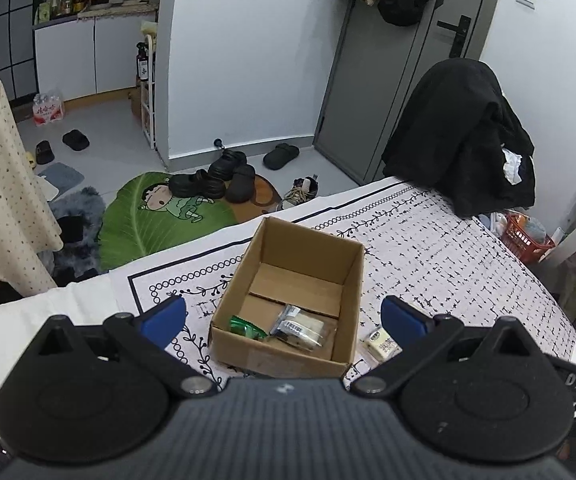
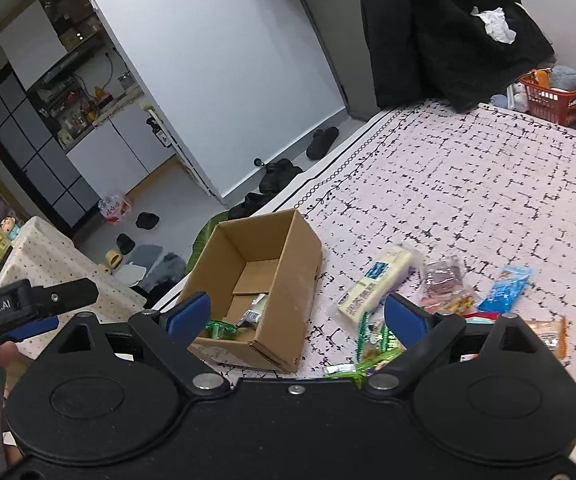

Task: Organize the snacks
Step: 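Withdraw both tools from the box back toward the snack pile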

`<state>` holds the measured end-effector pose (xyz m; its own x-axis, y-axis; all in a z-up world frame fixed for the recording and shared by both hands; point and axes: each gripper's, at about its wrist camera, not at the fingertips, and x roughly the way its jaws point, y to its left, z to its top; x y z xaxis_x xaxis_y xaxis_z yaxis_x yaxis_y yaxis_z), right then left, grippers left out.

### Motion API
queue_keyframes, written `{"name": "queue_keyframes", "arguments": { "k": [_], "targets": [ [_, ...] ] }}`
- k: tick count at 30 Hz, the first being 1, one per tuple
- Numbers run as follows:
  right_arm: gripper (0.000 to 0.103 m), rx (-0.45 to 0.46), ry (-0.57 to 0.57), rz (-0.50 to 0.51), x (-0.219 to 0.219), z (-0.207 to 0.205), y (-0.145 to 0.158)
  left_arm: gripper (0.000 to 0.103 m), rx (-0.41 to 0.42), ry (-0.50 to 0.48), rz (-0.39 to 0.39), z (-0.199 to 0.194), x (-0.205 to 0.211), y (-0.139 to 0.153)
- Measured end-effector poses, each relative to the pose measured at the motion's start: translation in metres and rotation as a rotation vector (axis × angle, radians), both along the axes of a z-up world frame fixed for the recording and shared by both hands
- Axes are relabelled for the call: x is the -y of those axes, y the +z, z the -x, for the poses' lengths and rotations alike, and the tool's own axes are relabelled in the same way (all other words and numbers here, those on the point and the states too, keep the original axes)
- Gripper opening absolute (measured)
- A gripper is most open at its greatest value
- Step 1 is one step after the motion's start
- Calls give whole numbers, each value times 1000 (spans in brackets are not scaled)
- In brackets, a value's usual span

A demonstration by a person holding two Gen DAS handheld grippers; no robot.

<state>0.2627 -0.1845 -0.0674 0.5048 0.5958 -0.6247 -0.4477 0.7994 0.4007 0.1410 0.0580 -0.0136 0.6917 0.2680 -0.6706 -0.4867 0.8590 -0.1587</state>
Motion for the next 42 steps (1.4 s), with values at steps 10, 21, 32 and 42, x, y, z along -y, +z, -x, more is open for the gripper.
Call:
{"name": "queue_keyframes", "arguments": {
  "k": [10,21,32,42],
  "targets": [
    [98,-25,-112,-31,59,-8,2,103,-19,-77,-5,-8,30,5],
    [103,-90,-279,-18,116,-15,-26,103,-69,-149,35,-25,72,-14],
    [103,-121,-382,-23,173,-16,-52,103,-118,-190,59,-48,111,-46],
    [103,-300,-471,-163,201,-38,-90,99,-170,-166,83,-67,137,-82]
  ]
}}
